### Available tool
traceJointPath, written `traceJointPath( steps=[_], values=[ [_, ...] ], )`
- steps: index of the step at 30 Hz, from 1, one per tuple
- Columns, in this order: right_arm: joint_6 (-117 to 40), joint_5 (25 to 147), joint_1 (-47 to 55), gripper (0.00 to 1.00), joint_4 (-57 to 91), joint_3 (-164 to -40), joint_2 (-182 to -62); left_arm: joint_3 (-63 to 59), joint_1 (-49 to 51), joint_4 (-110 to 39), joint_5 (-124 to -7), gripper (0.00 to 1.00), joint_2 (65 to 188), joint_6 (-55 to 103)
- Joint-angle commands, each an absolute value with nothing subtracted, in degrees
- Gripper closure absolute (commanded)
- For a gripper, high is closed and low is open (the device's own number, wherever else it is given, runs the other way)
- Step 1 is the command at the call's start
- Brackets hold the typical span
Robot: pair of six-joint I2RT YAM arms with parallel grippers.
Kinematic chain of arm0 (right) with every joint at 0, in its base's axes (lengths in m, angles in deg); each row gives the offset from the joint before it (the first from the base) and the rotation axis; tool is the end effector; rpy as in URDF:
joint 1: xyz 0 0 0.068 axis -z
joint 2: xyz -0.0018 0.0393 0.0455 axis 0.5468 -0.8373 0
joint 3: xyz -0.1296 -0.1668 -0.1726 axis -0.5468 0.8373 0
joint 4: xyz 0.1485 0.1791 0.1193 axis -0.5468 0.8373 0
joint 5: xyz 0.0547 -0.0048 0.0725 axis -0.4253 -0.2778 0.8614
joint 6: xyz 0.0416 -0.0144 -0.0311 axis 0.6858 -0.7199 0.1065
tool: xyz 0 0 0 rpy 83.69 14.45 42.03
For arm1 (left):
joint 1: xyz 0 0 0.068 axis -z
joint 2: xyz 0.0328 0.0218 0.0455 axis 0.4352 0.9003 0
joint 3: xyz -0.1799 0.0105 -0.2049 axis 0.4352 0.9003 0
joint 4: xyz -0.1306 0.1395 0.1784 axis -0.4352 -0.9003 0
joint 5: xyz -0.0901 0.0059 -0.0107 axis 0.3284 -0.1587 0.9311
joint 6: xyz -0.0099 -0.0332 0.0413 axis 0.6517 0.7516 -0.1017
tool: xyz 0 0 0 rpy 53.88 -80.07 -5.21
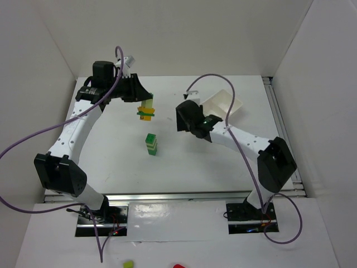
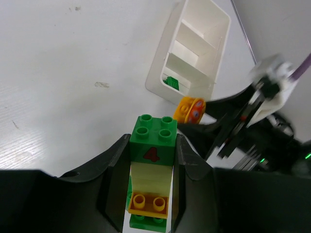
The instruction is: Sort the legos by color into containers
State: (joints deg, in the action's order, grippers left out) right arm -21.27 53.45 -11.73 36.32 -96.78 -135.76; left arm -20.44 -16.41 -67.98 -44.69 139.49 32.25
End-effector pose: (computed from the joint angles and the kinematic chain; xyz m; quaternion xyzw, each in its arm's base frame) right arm 0.2698 0.2478 0.2545 -0.0816 0.9022 0.0521 0.4204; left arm 0.3410 -0.0741 0.3967 0.0536 0.8396 -0.3335 0.4254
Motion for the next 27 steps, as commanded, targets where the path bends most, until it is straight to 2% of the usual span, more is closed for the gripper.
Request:
traceJointPath(
  steps=[1, 11, 17, 20, 23, 25, 27],
  values=[
    [-23.0, 47.7, -6.3, 0.55, 36.0, -99.8, -132.8, -23.1, -16.7, -67.1, -42.7, 1.0, 138.5, 32.4],
    [-24.1, 53.2, 7.9, 0.55, 32.9, -103.0, -138.0, -22.0, -16.7, -66.6, -43.2, 1.0, 138.5, 33.0],
    [-24.7, 54.0, 10.5, 0.54, 32.2, -106.5, -143.7, -21.5, -16.7, -66.6, -42.7, 1.0, 139.1, 33.0],
    [-24.7, 54.0, 11.0, 0.43, 32.2, -108.0, -146.1, -21.5, -16.7, -66.6, -42.7, 1.0, 139.1, 33.0],
    [-23.5, 54.0, 11.5, 0.24, 32.2, -110.7, -147.7, -21.0, -16.7, -66.0, -42.7, 1.0, 139.1, 33.0],
    [-23.5, 53.5, 11.5, 0.18, 33.1, -112.4, -147.7, -21.0, -16.7, -66.0, -42.2, 1.0, 139.7, 33.0],
    [-23.5, 53.5, 11.5, 0.16, 33.6, -112.9, -146.4, -21.0, -16.7, -66.0, -41.6, 1.0, 139.7, 33.0]
  ],
)
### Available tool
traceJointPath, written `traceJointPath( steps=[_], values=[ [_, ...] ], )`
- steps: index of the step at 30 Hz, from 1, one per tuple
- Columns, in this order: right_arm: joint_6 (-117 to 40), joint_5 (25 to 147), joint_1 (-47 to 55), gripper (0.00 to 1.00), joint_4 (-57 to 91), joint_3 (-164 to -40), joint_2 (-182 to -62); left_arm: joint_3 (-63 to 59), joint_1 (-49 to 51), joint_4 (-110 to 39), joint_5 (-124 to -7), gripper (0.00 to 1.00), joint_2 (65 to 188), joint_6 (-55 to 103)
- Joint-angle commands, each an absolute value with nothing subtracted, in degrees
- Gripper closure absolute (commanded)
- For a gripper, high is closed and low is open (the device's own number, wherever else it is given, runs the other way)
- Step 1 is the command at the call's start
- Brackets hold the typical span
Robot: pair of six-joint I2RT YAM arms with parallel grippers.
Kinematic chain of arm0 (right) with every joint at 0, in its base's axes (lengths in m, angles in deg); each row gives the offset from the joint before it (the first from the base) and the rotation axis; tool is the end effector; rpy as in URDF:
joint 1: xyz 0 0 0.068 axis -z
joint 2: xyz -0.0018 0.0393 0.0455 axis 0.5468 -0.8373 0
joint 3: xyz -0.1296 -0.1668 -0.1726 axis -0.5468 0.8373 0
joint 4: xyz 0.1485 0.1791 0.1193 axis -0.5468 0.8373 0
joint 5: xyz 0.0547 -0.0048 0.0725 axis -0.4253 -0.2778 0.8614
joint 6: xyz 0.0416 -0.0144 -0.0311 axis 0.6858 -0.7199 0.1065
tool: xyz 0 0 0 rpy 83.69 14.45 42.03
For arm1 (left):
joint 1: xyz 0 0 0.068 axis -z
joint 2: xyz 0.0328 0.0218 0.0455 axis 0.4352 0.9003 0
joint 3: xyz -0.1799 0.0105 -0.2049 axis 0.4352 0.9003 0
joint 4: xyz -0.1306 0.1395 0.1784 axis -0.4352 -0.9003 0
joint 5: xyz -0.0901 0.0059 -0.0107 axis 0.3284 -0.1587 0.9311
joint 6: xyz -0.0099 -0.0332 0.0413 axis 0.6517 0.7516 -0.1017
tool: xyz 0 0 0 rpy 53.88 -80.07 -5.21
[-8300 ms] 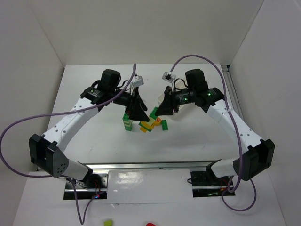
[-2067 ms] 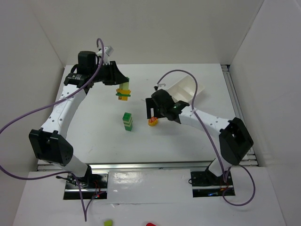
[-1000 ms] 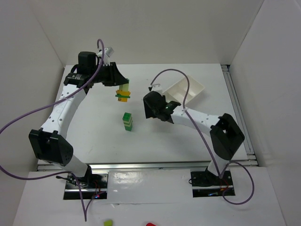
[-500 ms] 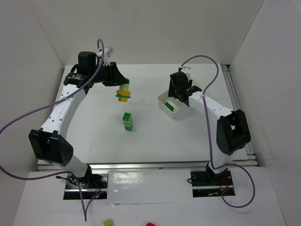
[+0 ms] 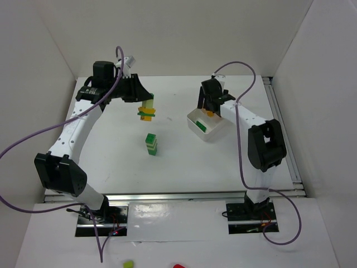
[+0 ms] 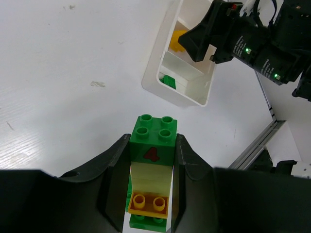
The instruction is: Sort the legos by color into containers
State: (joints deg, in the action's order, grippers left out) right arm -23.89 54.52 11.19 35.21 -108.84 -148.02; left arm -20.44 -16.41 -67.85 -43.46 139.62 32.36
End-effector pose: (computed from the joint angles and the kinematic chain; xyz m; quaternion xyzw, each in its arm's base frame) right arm 0.3972 0.1448 0.2439 0.0767 0.9012 -0.0307 0.4255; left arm 0.3413 -0.0748 0.3963 0.0583 0.8378 -0.3421 0.4215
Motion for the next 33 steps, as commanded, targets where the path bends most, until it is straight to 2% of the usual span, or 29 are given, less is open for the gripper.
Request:
traceJointPath(
  steps=[1, 4, 7, 10, 13, 14, 17, 20, 23, 25, 33],
  values=[
    [-23.5, 52.7, 11.5, 0.16, 33.7, -112.4, -145.4, -21.0, -16.7, -66.0, -41.6, 1.0, 139.7, 33.0],
    [-23.0, 52.1, 11.0, 0.16, 33.7, -109.4, -140.3, -21.0, -16.7, -66.0, -41.6, 1.0, 139.1, 33.0],
    [-22.4, 55.4, 10.3, 0.31, 33.7, -105.0, -133.6, -21.0, -16.7, -66.0, -41.6, 1.0, 139.1, 33.0],
    [-22.4, 63.2, 9.2, 0.42, 30.9, -98.5, -125.8, -21.0, -16.7, -65.5, -39.6, 1.0, 139.1, 33.6],
    [-24.0, 77.8, 8.5, 0.42, 27.7, -93.1, -120.1, -21.0, -16.7, -64.2, -36.6, 1.0, 139.1, 33.6],
    [-24.0, 86.8, 8.5, 0.35, 26.7, -92.1, -119.1, -21.0, -16.7, -64.2, -34.4, 1.0, 139.1, 34.1],
    [-21.1, 103.8, 8.0, 0.19, 19.5, -88.1, -117.1, -20.5, -17.3, -59.7, -26.2, 1.0, 139.7, 35.5],
    [-18.4, 113.6, 6.4, 0.14, 12.7, -86.7, -117.6, -17.6, -17.9, -50.4, -18.0, 1.0, 140.4, 39.1],
    [-17.8, 117.0, 4.2, 0.11, 9.8, -88.5, -119.9, -11.9, -17.9, -33.4, -9.9, 1.0, 140.4, 48.7],
    [-18.4, 118.4, 3.6, 0.1, 9.8, -90.7, -121.1, -10.2, -17.9, -27.1, -5.4, 1.0, 142.4, 55.5],
    [-21.1, 121.2, 1.1, 0.07, 9.2, -95.1, -124.5, -9.6, -17.9, -21.5, -5.0, 1.0, 143.6, 60.4]
  ],
)
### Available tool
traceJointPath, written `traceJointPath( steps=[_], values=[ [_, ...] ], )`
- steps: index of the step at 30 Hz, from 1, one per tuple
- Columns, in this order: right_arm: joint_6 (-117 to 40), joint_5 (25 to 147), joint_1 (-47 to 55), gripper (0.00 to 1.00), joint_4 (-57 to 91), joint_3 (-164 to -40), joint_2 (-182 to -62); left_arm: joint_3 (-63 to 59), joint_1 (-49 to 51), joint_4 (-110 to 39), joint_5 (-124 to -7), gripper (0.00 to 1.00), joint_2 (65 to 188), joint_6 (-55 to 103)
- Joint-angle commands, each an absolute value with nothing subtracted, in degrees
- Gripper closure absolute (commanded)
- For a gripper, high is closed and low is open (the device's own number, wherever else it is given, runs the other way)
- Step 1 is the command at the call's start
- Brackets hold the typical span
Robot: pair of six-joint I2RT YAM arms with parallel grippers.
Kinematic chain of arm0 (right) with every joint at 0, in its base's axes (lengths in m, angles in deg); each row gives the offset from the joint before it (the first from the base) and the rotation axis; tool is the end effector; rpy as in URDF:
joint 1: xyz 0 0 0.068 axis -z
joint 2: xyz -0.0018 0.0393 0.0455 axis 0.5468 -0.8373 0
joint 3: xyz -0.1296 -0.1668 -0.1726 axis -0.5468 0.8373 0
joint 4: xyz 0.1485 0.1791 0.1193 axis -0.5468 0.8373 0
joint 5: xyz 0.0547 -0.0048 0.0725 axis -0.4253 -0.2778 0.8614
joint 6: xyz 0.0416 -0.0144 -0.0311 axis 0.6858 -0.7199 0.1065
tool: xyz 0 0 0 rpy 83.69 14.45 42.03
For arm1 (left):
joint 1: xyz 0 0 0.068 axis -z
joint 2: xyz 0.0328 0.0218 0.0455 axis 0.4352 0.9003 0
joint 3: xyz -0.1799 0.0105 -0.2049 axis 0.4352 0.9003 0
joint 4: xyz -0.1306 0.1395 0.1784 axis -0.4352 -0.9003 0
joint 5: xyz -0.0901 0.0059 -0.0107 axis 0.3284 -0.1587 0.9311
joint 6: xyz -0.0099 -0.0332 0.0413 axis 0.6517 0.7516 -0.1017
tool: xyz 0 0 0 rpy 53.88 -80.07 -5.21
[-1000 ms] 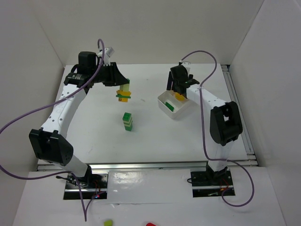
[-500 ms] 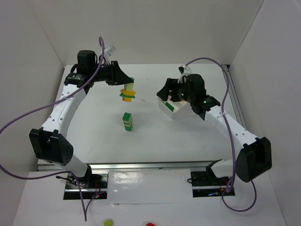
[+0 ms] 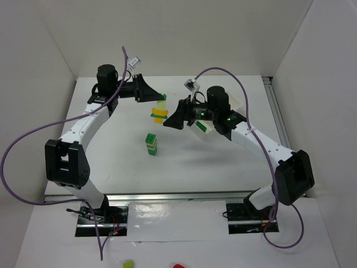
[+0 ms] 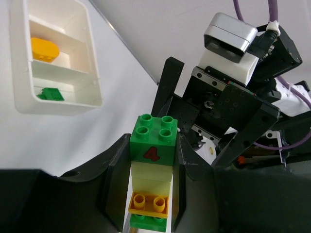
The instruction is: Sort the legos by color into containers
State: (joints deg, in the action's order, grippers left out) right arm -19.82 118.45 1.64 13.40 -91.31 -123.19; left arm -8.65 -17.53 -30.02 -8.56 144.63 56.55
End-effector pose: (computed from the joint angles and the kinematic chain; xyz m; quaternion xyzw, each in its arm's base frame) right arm 0.2730 0.1944 0.3333 -0.2490 0.7312 0.5151 0.3715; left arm 0.3690 -0.0864 0.3612 0.1447 0.7113 -0.6085 0.3208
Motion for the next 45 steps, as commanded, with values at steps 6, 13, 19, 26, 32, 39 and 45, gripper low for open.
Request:
traceJointPath(
  steps=[6, 13, 19, 26, 32, 39, 45],
  values=[
    [-17.9, 118.4, -1.6, 0.07, 3.5, -95.6, -127.9, -9.0, -17.9, -20.3, -7.8, 1.0, 141.9, 62.5],
    [-12.0, 115.4, -4.1, 0.16, -7.6, -93.4, -129.2, -9.0, -17.9, -18.6, -8.9, 1.0, 141.4, 64.2],
    [-7.2, 110.6, -4.1, 0.26, -14.7, -89.9, -127.9, -8.5, -17.9, -19.7, -8.4, 1.0, 141.9, 63.7],
    [-6.5, 106.1, -4.1, 0.44, -17.4, -87.0, -126.6, -8.0, -17.9, -20.3, -8.4, 1.0, 141.9, 63.2],
    [-6.5, 105.1, -4.1, 0.78, -17.9, -85.8, -125.5, -6.8, -18.9, -20.9, -8.4, 1.0, 141.9, 62.7],
    [-7.1, 104.5, -4.1, 0.83, -14.1, -84.5, -125.5, -8.2, -20.1, -27.0, -12.2, 1.0, 143.2, 58.8],
    [-13.4, 95.0, -4.1, 0.83, 2.1, -84.5, -125.5, -12.3, -23.4, -42.3, -22.6, 1.0, 145.0, 48.9]
  ],
)
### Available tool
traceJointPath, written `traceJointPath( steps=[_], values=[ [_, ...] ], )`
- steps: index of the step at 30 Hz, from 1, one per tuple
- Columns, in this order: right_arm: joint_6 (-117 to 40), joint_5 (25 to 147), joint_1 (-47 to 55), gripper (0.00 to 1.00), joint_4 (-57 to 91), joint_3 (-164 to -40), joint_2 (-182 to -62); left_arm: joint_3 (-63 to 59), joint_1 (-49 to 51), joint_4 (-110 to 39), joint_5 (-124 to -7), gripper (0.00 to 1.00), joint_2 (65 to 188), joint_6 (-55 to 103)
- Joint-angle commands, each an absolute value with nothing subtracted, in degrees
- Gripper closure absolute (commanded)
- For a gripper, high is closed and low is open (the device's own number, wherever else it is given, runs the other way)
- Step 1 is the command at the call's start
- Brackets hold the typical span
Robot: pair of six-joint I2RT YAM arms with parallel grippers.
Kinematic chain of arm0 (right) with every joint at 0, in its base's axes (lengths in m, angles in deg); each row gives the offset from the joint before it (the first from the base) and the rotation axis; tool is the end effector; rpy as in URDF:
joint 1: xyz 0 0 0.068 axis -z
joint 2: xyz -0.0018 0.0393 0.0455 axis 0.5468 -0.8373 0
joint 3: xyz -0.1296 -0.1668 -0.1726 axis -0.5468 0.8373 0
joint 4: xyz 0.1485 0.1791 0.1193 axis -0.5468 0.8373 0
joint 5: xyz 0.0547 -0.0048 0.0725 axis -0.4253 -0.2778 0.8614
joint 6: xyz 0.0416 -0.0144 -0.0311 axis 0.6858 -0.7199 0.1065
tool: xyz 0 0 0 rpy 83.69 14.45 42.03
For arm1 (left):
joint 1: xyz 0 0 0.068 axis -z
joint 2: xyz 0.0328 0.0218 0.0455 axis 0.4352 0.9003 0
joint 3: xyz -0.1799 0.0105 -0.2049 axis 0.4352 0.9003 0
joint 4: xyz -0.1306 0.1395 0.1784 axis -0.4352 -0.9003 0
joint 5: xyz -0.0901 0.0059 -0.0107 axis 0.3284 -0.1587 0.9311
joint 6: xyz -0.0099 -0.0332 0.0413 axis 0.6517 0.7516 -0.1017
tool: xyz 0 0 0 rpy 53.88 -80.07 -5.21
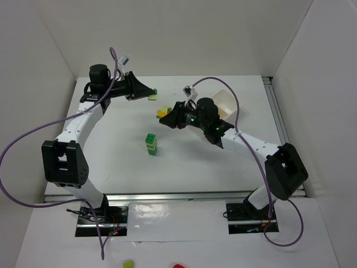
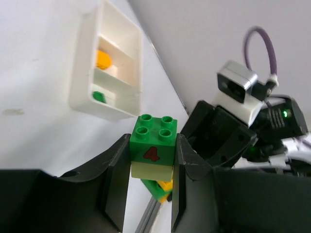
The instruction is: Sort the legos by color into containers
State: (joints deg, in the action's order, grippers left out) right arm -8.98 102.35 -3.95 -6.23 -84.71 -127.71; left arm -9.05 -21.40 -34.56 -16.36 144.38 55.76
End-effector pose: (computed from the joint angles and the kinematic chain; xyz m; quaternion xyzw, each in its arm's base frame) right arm 0.2746 0.2260 0.3012 -0.1450 0.7269 0.5171 0.4279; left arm 0.3762 -0.0591 0.3573 0.0623 0.7407 -0.5645 0.3589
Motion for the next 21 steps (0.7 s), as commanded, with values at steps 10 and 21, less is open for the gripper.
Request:
traceJointPath(
  steps=[10, 21],
  values=[
    [-21.2, 72.0, -9.2, 0.82, 30.5, -97.3, -140.8, -10.8, -25.4, -56.4, -39.0, 1.0, 144.0, 42.0],
    [-22.8, 68.6, -11.8, 0.52, 33.8, -104.5, -150.8, -8.3, -24.3, -60.5, -46.4, 1.0, 144.8, 39.8]
  ],
)
